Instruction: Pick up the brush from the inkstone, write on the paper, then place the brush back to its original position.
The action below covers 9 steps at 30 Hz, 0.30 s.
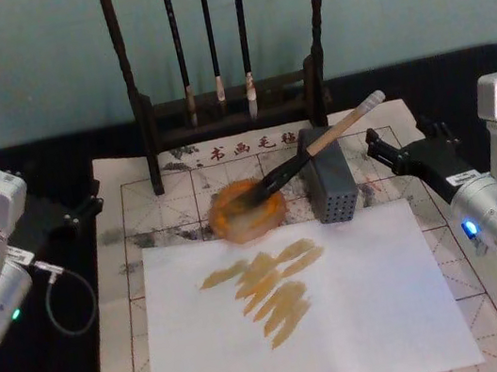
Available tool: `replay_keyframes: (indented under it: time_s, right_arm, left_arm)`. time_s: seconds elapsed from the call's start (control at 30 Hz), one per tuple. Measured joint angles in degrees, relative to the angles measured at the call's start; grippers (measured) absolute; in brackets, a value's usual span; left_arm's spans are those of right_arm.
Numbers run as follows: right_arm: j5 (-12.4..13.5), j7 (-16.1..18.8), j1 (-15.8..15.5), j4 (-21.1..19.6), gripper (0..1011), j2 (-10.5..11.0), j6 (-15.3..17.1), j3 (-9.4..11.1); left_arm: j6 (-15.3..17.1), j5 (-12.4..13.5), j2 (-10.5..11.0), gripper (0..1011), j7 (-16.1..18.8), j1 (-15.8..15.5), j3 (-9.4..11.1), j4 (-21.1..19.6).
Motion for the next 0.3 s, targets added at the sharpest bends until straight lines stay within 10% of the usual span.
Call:
replay_keyframes:
  time_s: [0.3]
  right_arm:
    - [0.00,0.00,0.00,0.00,1000,0.00,0.00,0.00]
  left_arm:
    - [0.00,0.00,0.00,1001,0.00,0.00,0.00,0.00]
